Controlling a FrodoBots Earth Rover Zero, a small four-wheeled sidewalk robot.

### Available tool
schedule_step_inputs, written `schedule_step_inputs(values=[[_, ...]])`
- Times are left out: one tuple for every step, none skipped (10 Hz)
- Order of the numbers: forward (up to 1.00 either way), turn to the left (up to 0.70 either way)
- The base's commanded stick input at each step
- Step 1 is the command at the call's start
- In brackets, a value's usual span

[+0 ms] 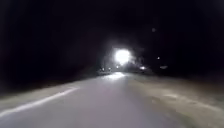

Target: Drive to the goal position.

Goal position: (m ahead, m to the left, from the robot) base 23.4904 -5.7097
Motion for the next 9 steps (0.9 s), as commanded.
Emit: schedule_step_inputs(values=[[1.00, 0.00], [1.00, 0.00], [1.00, 0.00], [1.00, 0.00], [1.00, 0.00], [1.00, 0.00], [1.00, 0.00], [1.00, 0.00], [1.00, 0.00]])
